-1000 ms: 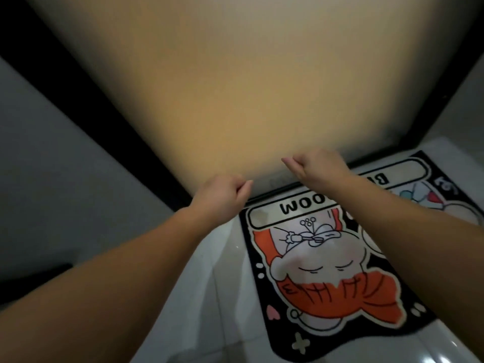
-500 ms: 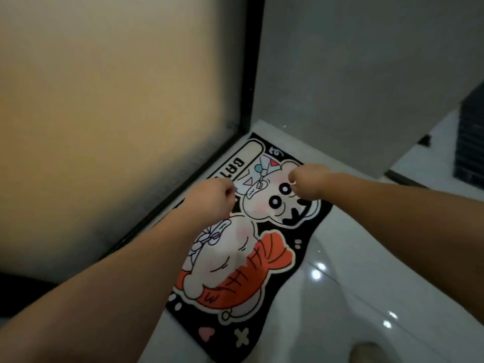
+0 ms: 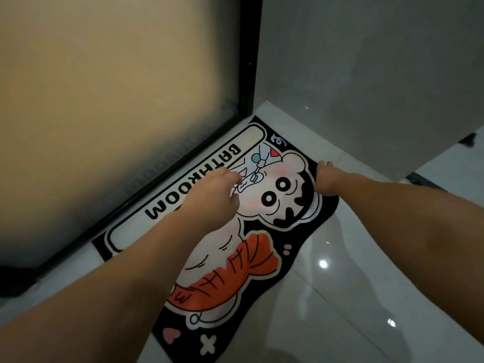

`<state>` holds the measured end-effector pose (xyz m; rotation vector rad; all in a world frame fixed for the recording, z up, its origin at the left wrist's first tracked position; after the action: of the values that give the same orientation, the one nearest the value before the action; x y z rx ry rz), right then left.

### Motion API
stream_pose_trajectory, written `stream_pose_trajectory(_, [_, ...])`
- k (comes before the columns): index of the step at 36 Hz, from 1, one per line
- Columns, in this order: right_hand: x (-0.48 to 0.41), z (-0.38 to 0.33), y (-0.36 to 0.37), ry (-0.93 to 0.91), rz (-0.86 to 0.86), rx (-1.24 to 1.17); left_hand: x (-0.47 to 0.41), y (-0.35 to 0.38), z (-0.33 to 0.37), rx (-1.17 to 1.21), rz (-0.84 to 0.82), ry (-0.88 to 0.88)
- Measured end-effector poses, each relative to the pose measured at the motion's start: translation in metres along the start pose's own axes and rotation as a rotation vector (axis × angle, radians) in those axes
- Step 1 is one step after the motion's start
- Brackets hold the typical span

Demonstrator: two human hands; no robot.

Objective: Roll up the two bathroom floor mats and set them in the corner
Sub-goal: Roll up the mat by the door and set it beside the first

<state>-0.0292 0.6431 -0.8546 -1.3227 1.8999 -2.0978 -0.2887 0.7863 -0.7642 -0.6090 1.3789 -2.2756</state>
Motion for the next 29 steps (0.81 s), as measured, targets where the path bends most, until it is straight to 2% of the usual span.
stream_pose_trajectory(7, [-0.018,0.006,0.012,0.024,-0.06,-0.115,0.009,0.009,0.004,0.013,-0.012,-0.027])
stream_pose_trajectory(11, [-0.022,0.01,0.009,0.054,0.113,-0.104,0.016,0.007,0.0,0.013,-0.011,-0.064])
stream_pose_trajectory(16, [-0.029,0.02,0.014,0.04,0.055,-0.157,0.028,0.007,-0.008,-0.005,-0.045,-0.095])
stream_pose_trajectory(23, [-0.012,-0.003,0.009,-0.06,0.073,-0.051,0.026,0.001,-0.006,-0.036,-0.072,-0.099])
stream_pose_trajectory(29, [0.012,-0.028,-0.006,-0.145,0.14,-0.156,0.022,-0.015,0.001,-0.057,-0.031,-0.059])
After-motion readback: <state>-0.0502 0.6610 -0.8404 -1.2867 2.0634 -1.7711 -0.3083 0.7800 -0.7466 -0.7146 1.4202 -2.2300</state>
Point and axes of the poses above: each hand's wrist, its own x-axis away from the middle knuckle, its own y-axis out of the palm, z = x × y, the point moved 2 cm from there along -x, towards the middle knuckle, and after that the axes turned 7 degrees about -y, right-handed, at the moved point
